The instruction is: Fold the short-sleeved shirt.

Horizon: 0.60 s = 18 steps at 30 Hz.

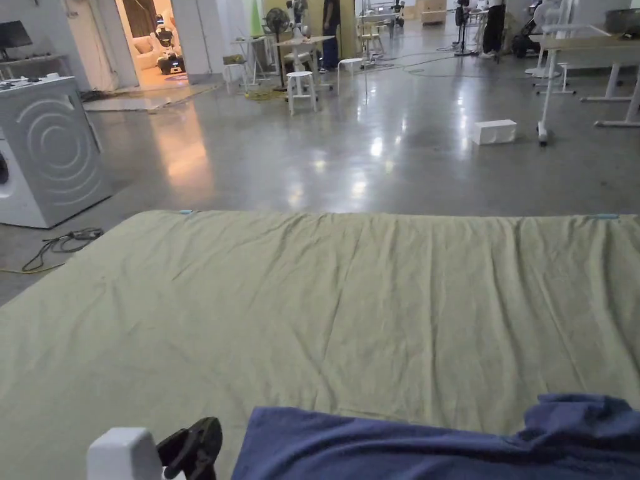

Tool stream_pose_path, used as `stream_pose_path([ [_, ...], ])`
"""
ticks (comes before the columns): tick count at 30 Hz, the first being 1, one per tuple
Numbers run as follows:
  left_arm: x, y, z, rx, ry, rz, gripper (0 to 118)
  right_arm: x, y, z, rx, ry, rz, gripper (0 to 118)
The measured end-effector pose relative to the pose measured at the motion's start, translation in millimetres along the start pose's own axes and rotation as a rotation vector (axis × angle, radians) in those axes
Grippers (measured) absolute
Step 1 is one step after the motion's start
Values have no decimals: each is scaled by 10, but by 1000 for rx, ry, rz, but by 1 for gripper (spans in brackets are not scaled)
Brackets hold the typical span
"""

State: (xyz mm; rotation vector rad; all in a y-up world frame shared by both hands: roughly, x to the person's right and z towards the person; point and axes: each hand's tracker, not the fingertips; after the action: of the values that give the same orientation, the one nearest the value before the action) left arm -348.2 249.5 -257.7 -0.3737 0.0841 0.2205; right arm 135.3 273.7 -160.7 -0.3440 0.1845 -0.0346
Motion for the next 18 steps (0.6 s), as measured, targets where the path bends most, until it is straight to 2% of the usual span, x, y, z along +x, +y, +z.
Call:
stream_pose_path([
  [1,-83,10,-331,-114,-34,57,0,0,-2,-44,-18,-6,-4,0],
  [2,-131,-4,-636,-189,-33,108,6,20,-18,-95,-40,-8,-9,0],
  [3,-197,-29,-944,-250,-35,146,19,45,-39,-142,-63,-12,-18,0],
  [4,-250,-65,-1208,-281,-45,153,40,65,-60,-177,-70,-16,-23,0],
  [5,-304,-92,-1495,-322,-53,178,53,71,-67,-211,-84,-19,-29,0],
  [6,-326,-137,-1747,-362,-20,178,61,80,-83,-242,-103,-21,-33,0],
  [11,-363,-346,-2610,-520,84,65,62,108,-154,-306,-150,-35,-21,0],
  [14,-321,-413,-2796,-541,115,8,61,127,-172,-302,-173,-58,33,0],
  [17,-230,-449,-2870,-592,198,-14,46,201,-212,-316,-194,-63,33,0],
  [18,-141,-423,-2812,-552,198,-21,30,224,-227,-315,-196,-66,29,0],
])
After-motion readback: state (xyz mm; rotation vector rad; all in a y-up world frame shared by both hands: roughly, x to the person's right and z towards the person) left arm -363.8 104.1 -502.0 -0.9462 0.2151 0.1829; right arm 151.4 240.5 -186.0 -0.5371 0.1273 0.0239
